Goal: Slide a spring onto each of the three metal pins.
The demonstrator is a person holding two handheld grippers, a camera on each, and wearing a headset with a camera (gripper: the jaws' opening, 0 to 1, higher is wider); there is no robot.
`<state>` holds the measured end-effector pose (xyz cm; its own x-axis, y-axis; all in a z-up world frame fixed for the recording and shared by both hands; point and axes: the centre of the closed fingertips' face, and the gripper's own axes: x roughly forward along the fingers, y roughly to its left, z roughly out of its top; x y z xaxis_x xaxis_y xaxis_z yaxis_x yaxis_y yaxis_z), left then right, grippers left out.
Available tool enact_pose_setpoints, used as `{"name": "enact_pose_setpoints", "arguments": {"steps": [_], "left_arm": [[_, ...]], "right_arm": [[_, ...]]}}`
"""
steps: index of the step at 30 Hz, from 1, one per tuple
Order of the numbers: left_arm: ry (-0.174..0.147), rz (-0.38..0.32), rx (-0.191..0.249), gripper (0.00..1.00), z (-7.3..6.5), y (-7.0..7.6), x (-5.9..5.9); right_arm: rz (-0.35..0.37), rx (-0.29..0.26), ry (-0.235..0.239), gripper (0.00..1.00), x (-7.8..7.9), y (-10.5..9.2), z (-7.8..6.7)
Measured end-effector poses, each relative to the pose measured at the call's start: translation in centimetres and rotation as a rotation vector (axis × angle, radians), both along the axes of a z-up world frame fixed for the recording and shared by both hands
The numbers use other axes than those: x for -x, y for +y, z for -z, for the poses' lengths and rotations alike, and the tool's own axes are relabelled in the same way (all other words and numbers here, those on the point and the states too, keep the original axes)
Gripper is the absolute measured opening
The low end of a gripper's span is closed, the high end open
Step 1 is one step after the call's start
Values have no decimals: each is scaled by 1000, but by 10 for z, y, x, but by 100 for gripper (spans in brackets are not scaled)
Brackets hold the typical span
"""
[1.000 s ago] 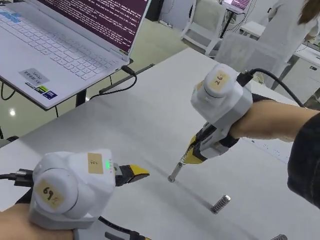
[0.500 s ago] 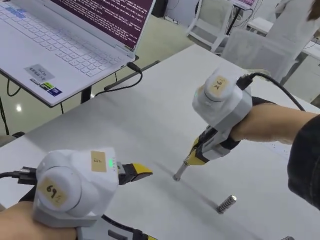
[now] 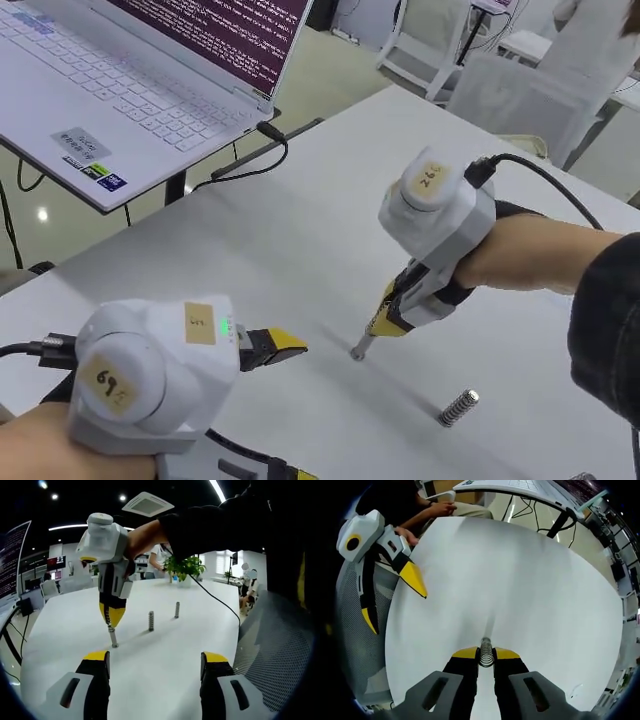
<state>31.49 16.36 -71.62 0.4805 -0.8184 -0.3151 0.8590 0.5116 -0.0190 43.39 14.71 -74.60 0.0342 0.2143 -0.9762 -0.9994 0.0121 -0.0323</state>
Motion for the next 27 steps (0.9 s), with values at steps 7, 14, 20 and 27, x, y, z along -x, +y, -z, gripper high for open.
{"name": "enact_pose_setpoints", "arguments": {"steps": [7, 14, 20, 27], "left_arm": [[3, -2, -1, 70, 1, 0, 0], [3, -12, 1, 69, 1, 3, -1], [4, -16, 1, 69, 1, 3, -2], [11, -14, -4, 68, 3, 3, -1]], "right_arm": [[1, 10, 12, 8, 3, 1, 11], [8, 17, 32, 8, 8, 2, 25], [6, 23, 37, 8, 12, 2, 33], [2, 29, 36, 9, 14, 1, 38]]}}
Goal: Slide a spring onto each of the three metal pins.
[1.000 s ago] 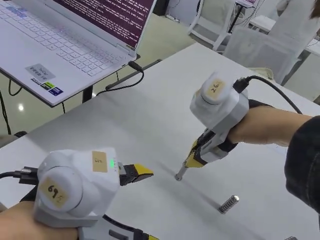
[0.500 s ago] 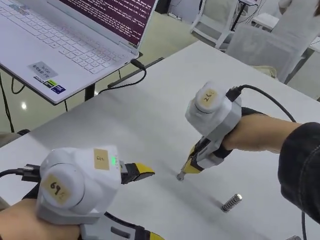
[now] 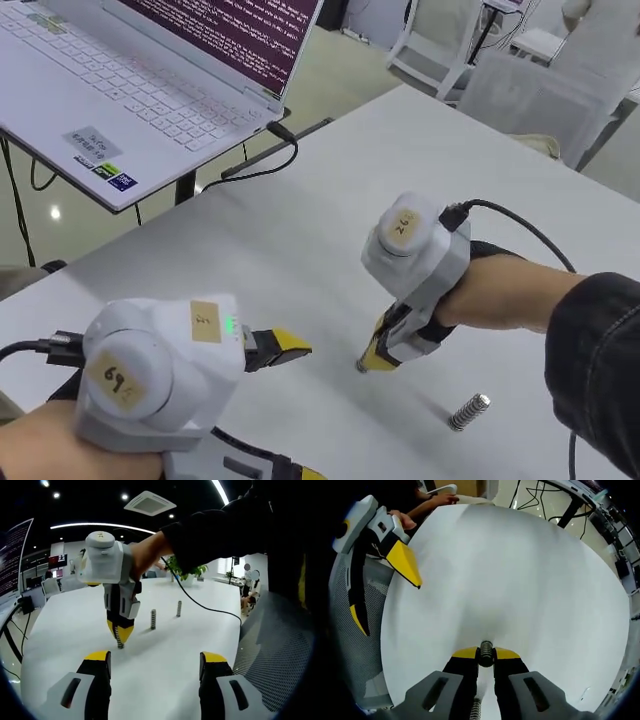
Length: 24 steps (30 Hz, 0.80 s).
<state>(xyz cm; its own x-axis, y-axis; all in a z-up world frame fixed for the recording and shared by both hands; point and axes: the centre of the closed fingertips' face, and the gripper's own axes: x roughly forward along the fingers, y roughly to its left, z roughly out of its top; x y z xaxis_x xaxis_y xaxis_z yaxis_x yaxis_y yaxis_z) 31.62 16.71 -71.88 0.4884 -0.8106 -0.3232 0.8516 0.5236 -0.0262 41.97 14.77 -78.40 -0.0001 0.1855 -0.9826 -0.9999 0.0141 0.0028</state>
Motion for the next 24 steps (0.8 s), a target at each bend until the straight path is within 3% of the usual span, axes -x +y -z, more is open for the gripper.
{"name": "enact_pose_setpoints", "arguments": {"steps": [15, 24], "left_arm": [[2, 4, -5, 68, -1, 0, 0], [3, 0, -7, 68, 0, 2, -2]], "right_arm": [[-5, -9, -6, 10, 3, 1, 0], [8, -32, -11, 18, 3, 2, -4]]}}
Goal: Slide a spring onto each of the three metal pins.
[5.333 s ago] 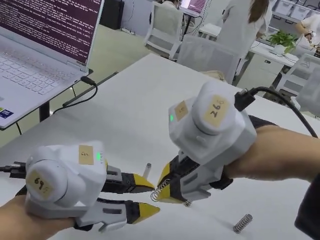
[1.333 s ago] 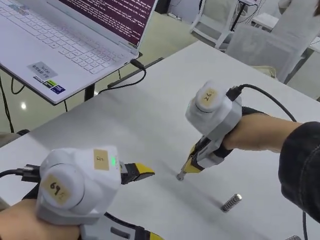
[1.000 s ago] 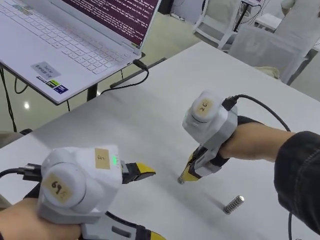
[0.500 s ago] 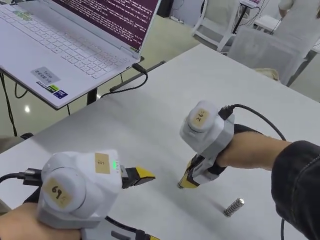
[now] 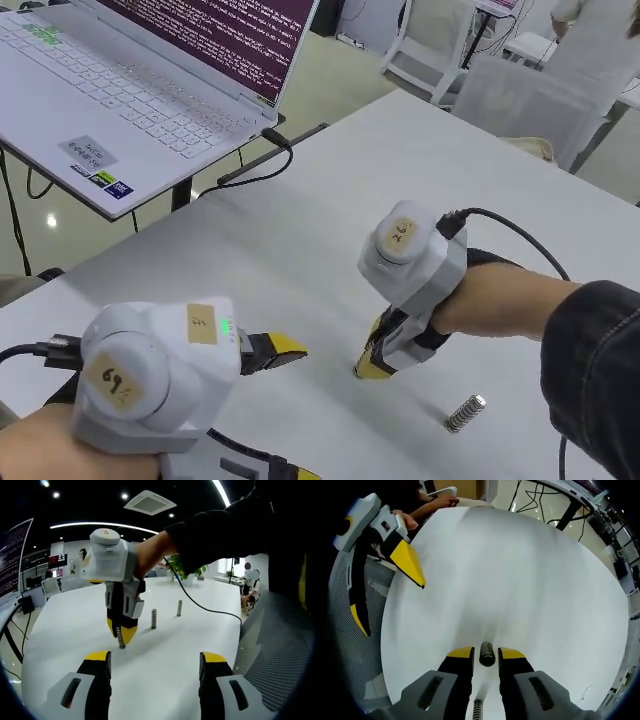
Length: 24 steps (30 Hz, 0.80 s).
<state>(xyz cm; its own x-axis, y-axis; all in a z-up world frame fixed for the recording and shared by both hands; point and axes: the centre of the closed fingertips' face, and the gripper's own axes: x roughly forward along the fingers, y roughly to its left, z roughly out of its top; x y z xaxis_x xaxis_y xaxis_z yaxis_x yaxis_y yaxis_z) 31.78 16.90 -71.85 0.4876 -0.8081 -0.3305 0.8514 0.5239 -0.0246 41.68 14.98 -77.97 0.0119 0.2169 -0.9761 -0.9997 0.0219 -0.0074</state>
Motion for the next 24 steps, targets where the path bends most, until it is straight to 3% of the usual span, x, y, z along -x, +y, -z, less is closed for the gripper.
{"name": "enact_pose_setpoints", "arguments": {"steps": [13, 24], "left_arm": [[-5, 12, -20, 68, -5, -2, -6], [-7, 16, -32, 69, -13, -4, -12]], "right_arm": [[56, -76, -30, 33, -1, -5, -20], [122, -191, -87, 37, 3, -16, -60]]}}
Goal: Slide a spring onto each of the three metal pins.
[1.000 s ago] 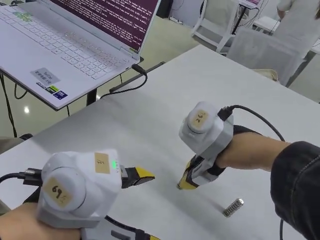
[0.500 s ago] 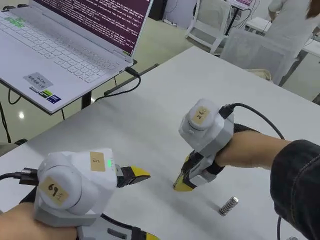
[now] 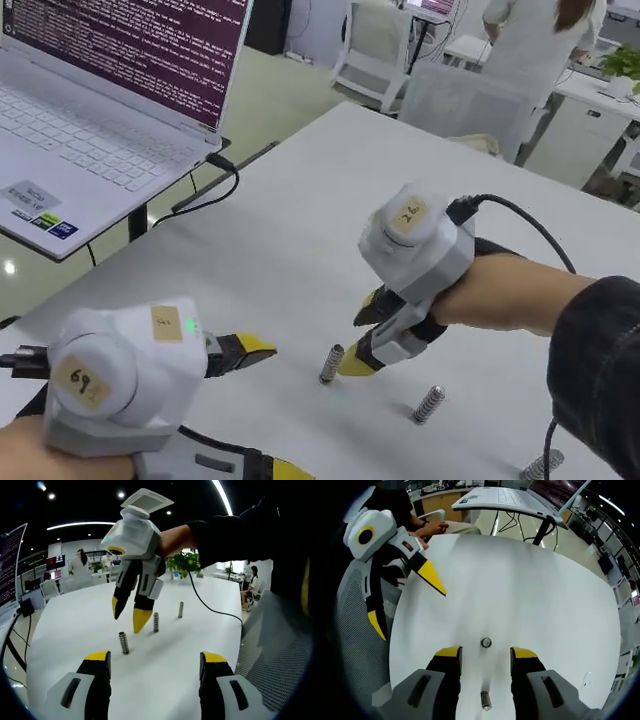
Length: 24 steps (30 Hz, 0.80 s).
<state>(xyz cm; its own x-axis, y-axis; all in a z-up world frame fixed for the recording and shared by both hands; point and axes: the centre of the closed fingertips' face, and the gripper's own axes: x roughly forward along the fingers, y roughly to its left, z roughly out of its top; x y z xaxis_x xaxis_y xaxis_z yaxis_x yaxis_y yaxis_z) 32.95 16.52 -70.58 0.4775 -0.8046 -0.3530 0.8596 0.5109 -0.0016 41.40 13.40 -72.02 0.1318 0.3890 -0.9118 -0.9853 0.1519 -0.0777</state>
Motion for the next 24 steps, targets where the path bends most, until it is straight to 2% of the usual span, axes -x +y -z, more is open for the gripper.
{"name": "enact_pose_setpoints", "arguments": {"steps": [8, 14, 21, 24], "left_arm": [[2, 1, 0, 69, -8, -5, -3], [-1, 9, -8, 69, -16, -11, 0], [-3, -4, -4, 69, -24, -14, -1], [-6, -5, -4, 69, -28, -17, -2]], "right_arm": [[62, -93, -72, 38, 3, -18, -39], [110, -162, -125, 39, 13, -38, -64], [187, -245, -176, 40, 27, -66, -79], [217, -260, -194, 40, 32, -79, -82]]}}
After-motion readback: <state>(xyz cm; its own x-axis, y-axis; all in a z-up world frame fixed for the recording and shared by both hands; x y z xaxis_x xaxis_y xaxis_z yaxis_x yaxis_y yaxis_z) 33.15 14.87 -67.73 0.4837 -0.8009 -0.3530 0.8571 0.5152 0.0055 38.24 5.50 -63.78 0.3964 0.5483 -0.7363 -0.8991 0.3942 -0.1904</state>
